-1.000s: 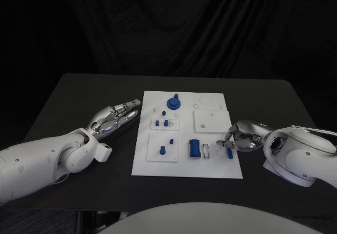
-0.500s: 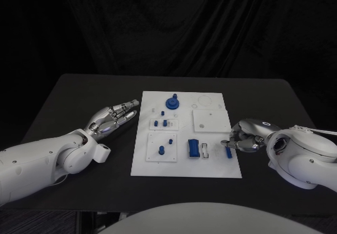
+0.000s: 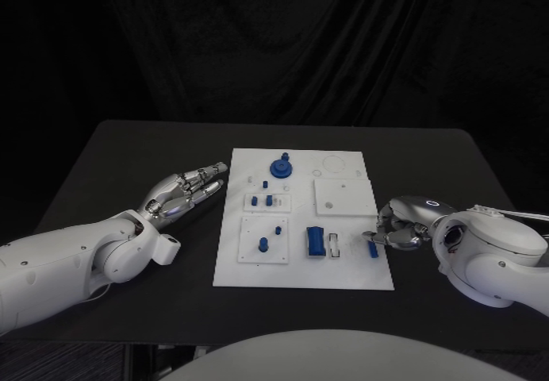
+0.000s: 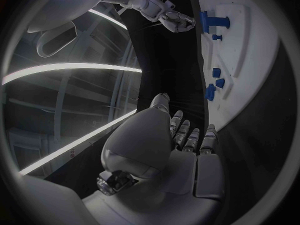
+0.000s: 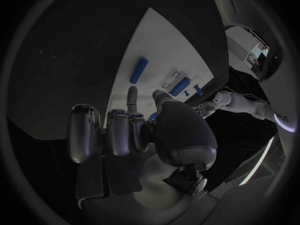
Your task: Assemble the parts on the task board
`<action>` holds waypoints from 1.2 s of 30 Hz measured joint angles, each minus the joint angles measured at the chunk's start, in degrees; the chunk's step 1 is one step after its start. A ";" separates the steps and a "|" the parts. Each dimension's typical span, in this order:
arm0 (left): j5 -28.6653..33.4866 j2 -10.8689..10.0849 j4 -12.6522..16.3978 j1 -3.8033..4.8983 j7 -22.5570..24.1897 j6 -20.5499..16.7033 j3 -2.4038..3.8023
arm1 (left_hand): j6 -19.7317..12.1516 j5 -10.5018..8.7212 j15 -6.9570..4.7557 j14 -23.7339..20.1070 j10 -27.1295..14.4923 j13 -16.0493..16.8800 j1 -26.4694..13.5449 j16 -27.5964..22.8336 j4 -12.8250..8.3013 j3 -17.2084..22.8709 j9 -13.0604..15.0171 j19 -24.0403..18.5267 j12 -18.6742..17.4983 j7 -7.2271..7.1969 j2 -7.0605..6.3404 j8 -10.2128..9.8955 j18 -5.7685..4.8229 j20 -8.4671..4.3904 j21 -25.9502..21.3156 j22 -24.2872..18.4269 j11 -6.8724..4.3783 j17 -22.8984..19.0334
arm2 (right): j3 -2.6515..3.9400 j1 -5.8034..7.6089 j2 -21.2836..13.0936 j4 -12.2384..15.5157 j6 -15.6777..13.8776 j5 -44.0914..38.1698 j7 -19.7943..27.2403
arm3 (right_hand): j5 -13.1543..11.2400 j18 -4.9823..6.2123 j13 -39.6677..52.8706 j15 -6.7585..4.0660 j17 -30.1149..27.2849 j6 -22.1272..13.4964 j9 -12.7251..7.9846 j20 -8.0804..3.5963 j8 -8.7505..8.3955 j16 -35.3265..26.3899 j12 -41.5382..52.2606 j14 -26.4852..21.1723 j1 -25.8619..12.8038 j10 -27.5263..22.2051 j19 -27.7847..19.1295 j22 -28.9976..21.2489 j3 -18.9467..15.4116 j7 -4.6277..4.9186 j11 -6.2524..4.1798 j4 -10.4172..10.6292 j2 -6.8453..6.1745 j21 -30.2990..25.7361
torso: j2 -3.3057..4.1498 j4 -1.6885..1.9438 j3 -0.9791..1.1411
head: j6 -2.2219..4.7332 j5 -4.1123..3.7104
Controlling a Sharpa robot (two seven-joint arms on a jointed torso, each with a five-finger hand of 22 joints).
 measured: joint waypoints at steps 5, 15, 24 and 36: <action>0.00 0.08 -0.10 -0.01 -0.01 0.04 0.00 | 0.00 0.00 0.00 0.00 0.00 0.00 0.00 0.00 0.00 0.00 0.00 0.00 0.00 0.00 0.00 0.00 0.00 0.00 0.00 0.00 0.00 0.00 | -0.01 -0.41 0.31 -0.27 0.66 -0.25 -0.43 | -0.38 0.00 0.00 0.29 0.00 -0.20 -0.47 0.00 -0.37 0.00 0.00 -0.14 0.00 0.00 0.00 0.00 -0.08 0.21 0.00 0.08 0.00 0.00 | -0.02 0.01 -0.01 | 0.00 -0.09; 0.00 0.13 -0.19 -0.04 -0.03 0.16 0.00 | 0.00 0.00 0.00 0.00 0.00 0.00 0.00 0.00 0.00 0.00 0.00 0.00 0.00 0.00 0.00 0.00 0.00 0.00 0.00 0.00 0.00 0.01 | -0.01 -0.99 0.85 -0.84 1.89 -0.42 -0.99 | -0.38 0.00 0.00 0.29 0.00 -0.40 -1.36 0.21 -1.19 0.00 0.00 -0.14 0.00 0.00 -0.21 0.00 -0.08 0.41 0.00 0.07 0.00 -0.23 | -0.02 -0.01 0.01 | 0.00 0.09; 0.00 0.14 -0.19 -0.06 -0.04 0.26 0.00 | 0.00 0.00 0.00 0.00 0.00 0.00 0.00 0.00 0.00 0.00 0.00 0.00 -0.01 0.00 0.00 0.00 0.00 0.00 0.00 0.00 0.00 0.03 | -0.01 -1.81 1.40 -1.30 3.32 -0.48 -1.32 | 1.46 0.00 -0.01 0.69 0.00 -0.07 -4.13 0.41 -3.58 -0.21 0.00 -0.14 1.59 -0.01 -0.01 0.00 0.03 0.75 0.42 -0.04 -0.48 -0.55 | -0.01 -0.02 0.01 | 0.00 0.12; 0.00 0.23 -0.30 -0.11 -0.06 0.39 0.00 | 0.00 0.00 0.00 0.00 0.00 0.00 0.00 0.00 0.00 0.00 0.00 0.00 -0.01 0.00 0.00 0.00 0.00 0.00 0.00 0.00 0.00 0.04 | 0.01 -2.20 2.48 -2.31 3.95 -0.24 -0.85 | 7.23 0.00 0.04 0.69 0.00 2.16 -7.80 0.82 -5.10 -0.41 0.00 -0.14 9.77 -0.01 -0.01 0.00 4.62 0.50 0.81 -5.12 -1.43 -0.77 | -0.02 -0.01 0.01 | 0.00 0.25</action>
